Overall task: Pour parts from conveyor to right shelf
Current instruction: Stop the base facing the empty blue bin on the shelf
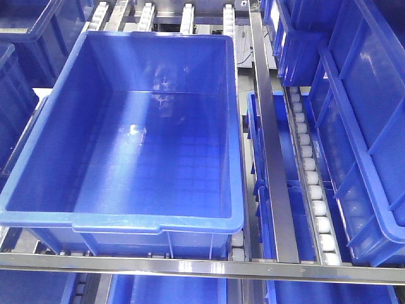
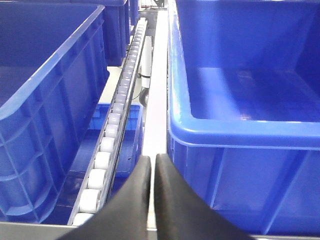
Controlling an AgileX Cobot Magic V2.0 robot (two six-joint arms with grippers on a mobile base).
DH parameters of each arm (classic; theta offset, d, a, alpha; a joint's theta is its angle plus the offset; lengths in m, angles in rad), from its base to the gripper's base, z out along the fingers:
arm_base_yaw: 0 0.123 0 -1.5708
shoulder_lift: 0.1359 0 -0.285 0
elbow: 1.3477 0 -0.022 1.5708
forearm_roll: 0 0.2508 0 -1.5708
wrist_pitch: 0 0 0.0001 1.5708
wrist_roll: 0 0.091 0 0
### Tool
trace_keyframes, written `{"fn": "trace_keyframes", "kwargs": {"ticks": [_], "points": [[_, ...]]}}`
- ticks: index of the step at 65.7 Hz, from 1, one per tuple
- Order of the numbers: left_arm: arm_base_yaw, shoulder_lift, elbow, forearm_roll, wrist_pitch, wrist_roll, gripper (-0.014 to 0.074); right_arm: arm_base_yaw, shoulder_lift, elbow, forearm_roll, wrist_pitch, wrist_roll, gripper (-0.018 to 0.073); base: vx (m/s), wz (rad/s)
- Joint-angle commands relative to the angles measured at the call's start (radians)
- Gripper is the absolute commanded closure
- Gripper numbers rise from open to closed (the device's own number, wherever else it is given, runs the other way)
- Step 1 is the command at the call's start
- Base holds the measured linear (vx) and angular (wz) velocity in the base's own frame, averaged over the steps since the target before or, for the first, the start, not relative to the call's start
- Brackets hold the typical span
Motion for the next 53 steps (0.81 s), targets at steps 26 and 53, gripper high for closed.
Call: {"fn": "trace_keyframes", "kwargs": {"ticks": [26, 53], "points": [[-0.005, -0.011, -0.019, -0.008, -0.079, -0.008, 0.0603, -0.003, 0.011, -0.030, -0.001, -0.081, -0.008, 0.0564, 0.00, 0.00], [-0.005, -0.011, -0.019, -0.008, -0.079, -0.008, 0.0603, -0.003, 0.011, -0.030, 0.005, -0.081, -0.008, 0.0564, 0.00, 0.00]]}}
